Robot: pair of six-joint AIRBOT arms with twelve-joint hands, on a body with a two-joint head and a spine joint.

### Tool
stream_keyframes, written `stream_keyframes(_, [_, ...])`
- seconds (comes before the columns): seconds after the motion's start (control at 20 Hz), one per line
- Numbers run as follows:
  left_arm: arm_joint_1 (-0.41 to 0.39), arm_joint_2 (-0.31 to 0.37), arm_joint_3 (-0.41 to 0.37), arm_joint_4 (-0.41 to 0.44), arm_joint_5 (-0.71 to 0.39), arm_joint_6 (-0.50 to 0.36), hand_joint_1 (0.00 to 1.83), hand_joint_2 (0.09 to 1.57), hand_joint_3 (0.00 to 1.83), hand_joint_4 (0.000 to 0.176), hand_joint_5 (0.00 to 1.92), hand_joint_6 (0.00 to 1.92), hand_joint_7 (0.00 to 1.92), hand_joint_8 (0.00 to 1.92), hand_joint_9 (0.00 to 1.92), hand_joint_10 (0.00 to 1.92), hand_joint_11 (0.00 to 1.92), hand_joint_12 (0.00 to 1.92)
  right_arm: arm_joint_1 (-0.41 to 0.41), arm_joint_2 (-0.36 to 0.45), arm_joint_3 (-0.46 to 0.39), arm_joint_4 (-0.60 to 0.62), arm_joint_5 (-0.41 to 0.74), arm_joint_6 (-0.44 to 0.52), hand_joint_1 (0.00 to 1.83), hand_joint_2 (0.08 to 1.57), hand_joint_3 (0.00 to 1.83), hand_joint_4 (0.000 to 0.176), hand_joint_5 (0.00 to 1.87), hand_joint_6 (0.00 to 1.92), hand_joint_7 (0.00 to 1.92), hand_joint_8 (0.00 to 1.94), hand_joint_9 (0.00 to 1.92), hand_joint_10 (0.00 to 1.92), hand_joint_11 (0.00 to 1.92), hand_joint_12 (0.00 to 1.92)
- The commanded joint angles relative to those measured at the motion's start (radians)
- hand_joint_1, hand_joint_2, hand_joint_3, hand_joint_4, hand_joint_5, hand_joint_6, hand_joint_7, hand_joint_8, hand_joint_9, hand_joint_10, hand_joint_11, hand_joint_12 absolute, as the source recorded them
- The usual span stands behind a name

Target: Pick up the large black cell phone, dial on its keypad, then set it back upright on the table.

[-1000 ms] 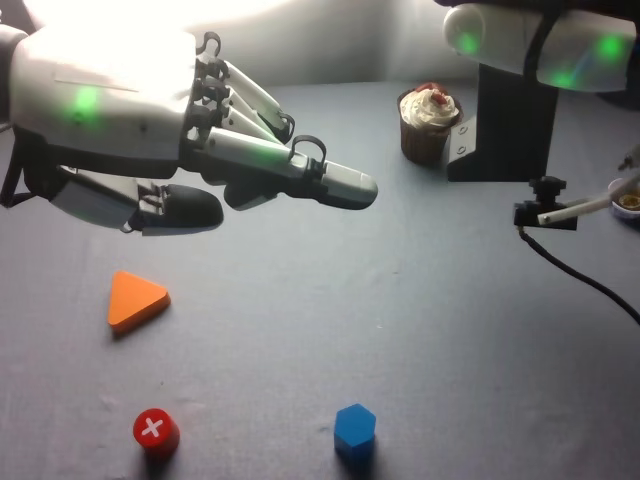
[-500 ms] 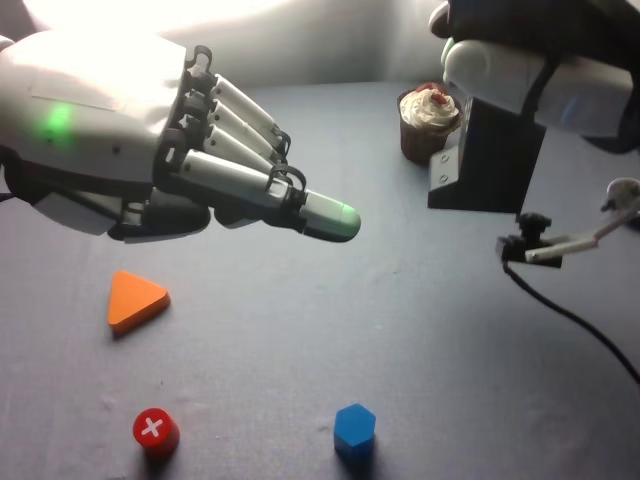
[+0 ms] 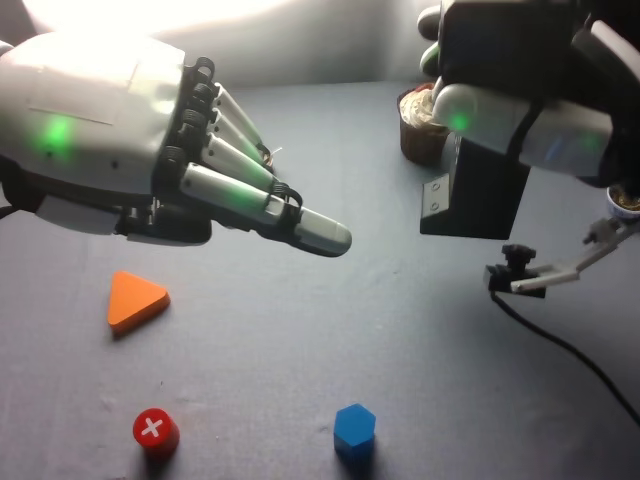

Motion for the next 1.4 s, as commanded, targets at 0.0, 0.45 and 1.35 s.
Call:
stream_keyframes(0.0, [-0.017, 0.009, -0.009, -0.112, -0.026, 0.013, 0.82, 1.32, 0.02, 0.049, 0.19, 0.01, 0.49, 1.3, 0.47, 1.63, 0.3, 1.85, 0.001, 0.006, 0.006, -0.011, 0.143, 0.021, 1.36, 1.17, 0.0, 0.0, 0.87, 0.95, 0.87, 1.25, 0.79, 1.44, 0.73, 1.48])
stream_keyframes(0.45, [-0.01, 0.027, -0.017, -0.085, 0.092, 0.021, 0.0, 1.28, 0.0, 0.006, 0.4, 0.0, 0.38, 0.0, 0.33, 0.02, 0.01, 0.83, -0.051, -0.07, 0.074, -0.011, 0.166, 0.021, 1.36, 1.15, 0.0, 0.0, 0.91, 0.93, 0.86, 1.19, 0.86, 1.36, 0.79, 1.32])
stream_keyframes(1.35, [-0.027, 0.026, 0.024, -0.156, 0.084, -0.022, 0.09, 1.22, 0.0, 0.013, 0.41, 0.0, 0.42, 0.0, 0.34, 0.01, 0.0, 0.72, -0.127, -0.175, 0.163, -0.011, 0.278, 0.044, 1.37, 1.15, 0.0, 0.0, 0.91, 0.84, 0.82, 1.29, 0.9, 1.31, 0.9, 1.26])
